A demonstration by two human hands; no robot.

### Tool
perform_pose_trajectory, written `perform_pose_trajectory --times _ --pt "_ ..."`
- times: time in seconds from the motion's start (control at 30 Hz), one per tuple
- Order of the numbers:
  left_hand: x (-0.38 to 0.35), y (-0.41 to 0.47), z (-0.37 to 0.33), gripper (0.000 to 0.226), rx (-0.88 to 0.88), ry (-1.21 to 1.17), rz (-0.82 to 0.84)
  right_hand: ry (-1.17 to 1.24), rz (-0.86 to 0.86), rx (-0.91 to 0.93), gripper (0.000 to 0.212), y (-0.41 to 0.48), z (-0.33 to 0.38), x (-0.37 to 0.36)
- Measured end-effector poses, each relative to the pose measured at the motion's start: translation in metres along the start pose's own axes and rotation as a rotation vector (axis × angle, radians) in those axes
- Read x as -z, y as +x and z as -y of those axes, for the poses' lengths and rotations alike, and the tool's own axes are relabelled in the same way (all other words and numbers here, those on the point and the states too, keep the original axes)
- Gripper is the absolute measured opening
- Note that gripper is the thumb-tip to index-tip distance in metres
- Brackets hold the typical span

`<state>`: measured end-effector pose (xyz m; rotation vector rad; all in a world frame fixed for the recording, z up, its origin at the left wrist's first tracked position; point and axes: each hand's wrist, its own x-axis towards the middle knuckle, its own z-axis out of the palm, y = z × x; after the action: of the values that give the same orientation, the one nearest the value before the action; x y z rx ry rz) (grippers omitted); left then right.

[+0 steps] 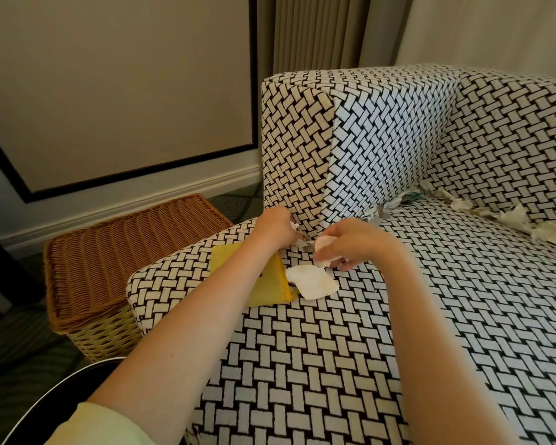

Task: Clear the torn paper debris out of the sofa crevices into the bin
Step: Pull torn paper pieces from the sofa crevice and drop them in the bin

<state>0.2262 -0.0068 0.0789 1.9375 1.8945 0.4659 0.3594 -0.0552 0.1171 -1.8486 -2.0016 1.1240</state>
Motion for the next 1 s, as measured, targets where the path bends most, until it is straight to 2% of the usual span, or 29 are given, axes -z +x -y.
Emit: perform_pose_trajectory --times 0.1,0.23,0.33,0.43,0.53,0.63,0.7,0.8,0.9,1.0 --pt "0.000 -0.002 -0.001 0.039 0.019 -0.061 -0.036 -0.247 0.166 -0.003 0.050 -0.004 0.004 -0.003" --pt "-0.002 -0.005 -0.004 0.037 0.030 -0.097 -0.031 -0.225 0.183 -0.019 0.052 -0.007 0.005 -0.005" --pt "0.001 -0.004 -0.004 0.047 0.052 -0.151 0.026 -0.211 0.232 0.002 0.060 -0.012 0.002 0.001" --pt "0.010 -0.003 -0.001 0.054 0.099 -0.261 0.093 -0.338 0.265 -0.004 0.072 -0.015 0.006 -0.003" --pt "0.014 -0.003 0.001 0.059 0.114 -0.273 0.142 -0.437 0.184 0.002 0.069 -0.010 0.011 -0.013" --pt "0.011 -0.004 -0.002 0.058 0.111 -0.270 0.146 -0.315 0.153 0.007 0.064 -0.005 0.009 -0.013" --pt "0.007 -0.005 -0.006 0.068 0.109 -0.241 0.149 -0.265 0.130 0.001 0.059 -0.005 0.006 -0.009" --pt "-0.001 -0.011 -0.014 0.071 0.095 -0.066 0.098 -0.231 0.081 -0.001 0.032 -0.005 0.001 -0.003" --pt "-0.008 -0.011 -0.017 0.062 0.127 -0.024 -0.015 -0.176 -0.106 -0.036 0.018 0.002 -0.005 0.000" --pt "-0.010 -0.011 -0.021 0.058 0.157 -0.022 -0.032 -0.137 -0.296 -0.081 0.027 0.009 -0.012 -0.004"
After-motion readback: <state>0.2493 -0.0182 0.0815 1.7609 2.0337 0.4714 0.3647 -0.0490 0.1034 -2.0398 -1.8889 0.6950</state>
